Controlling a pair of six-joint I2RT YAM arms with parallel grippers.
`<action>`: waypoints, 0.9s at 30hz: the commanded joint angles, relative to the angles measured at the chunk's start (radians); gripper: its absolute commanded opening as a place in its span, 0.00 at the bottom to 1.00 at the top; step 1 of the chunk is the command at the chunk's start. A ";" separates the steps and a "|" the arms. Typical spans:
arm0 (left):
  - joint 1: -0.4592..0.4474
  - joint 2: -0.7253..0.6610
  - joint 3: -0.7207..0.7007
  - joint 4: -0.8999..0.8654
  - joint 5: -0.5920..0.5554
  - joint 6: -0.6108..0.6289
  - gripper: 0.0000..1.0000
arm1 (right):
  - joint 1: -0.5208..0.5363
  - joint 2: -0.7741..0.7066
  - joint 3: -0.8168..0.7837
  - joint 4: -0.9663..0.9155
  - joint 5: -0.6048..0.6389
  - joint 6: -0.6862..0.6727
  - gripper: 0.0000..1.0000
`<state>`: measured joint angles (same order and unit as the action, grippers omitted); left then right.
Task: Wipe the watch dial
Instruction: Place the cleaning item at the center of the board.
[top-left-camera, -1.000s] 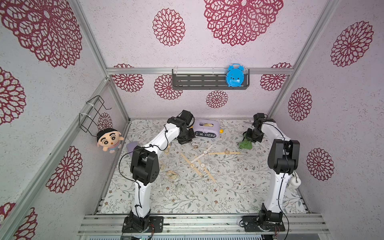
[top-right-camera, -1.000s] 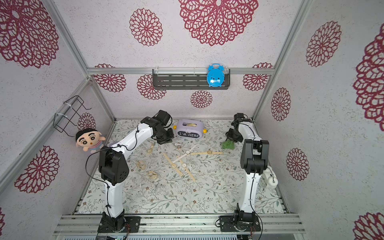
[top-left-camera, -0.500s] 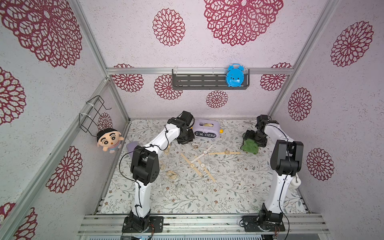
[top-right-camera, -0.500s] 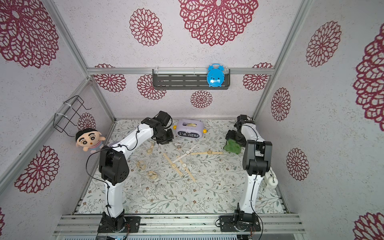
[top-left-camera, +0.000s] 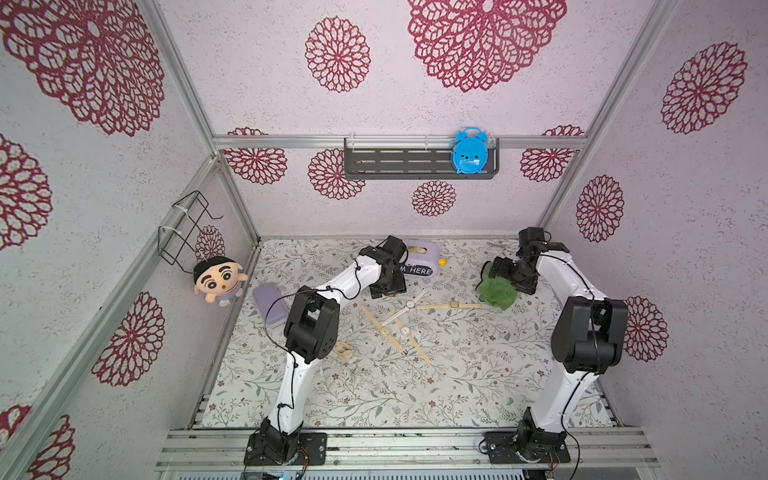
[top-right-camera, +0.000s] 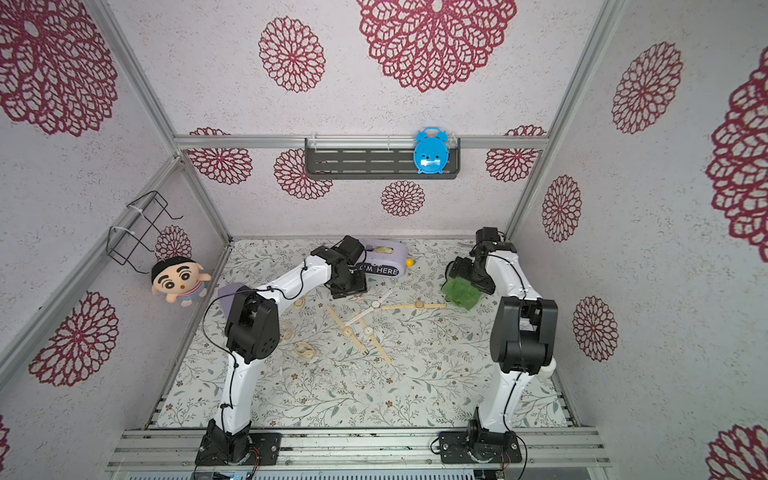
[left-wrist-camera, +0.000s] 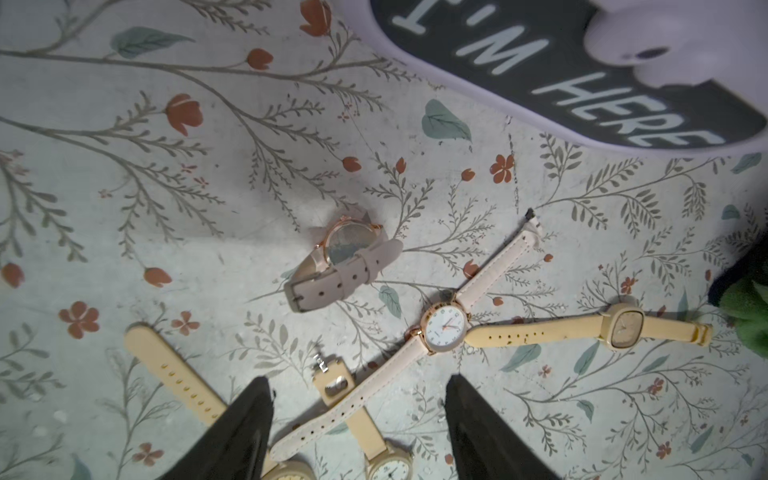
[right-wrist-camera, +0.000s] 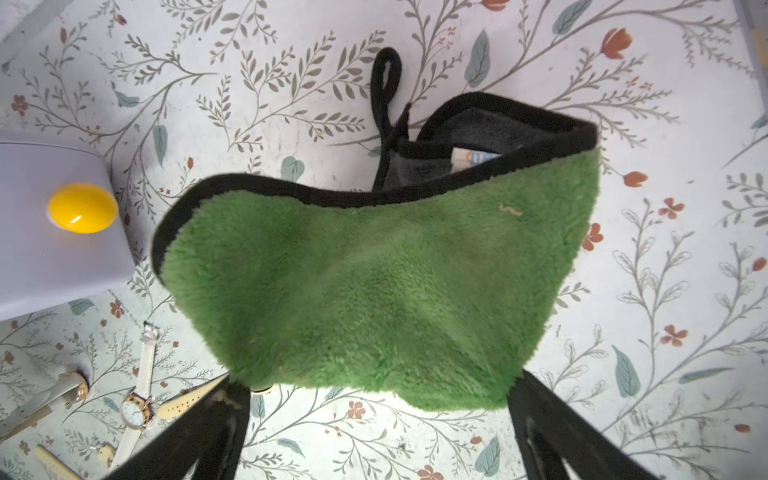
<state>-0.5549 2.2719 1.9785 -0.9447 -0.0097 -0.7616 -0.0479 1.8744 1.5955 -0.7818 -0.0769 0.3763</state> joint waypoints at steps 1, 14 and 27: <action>0.005 0.021 0.050 0.020 -0.009 -0.015 0.70 | 0.011 -0.068 -0.014 -0.002 -0.027 0.023 0.99; 0.057 0.086 0.091 0.051 0.070 -0.067 0.59 | 0.049 -0.127 -0.109 0.024 -0.040 0.032 0.99; 0.083 0.143 0.115 0.085 0.148 -0.103 0.41 | 0.051 -0.141 -0.129 0.029 -0.034 0.038 0.99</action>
<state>-0.4786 2.3924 2.0769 -0.8864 0.1162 -0.8547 0.0017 1.8023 1.4765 -0.7586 -0.1074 0.3954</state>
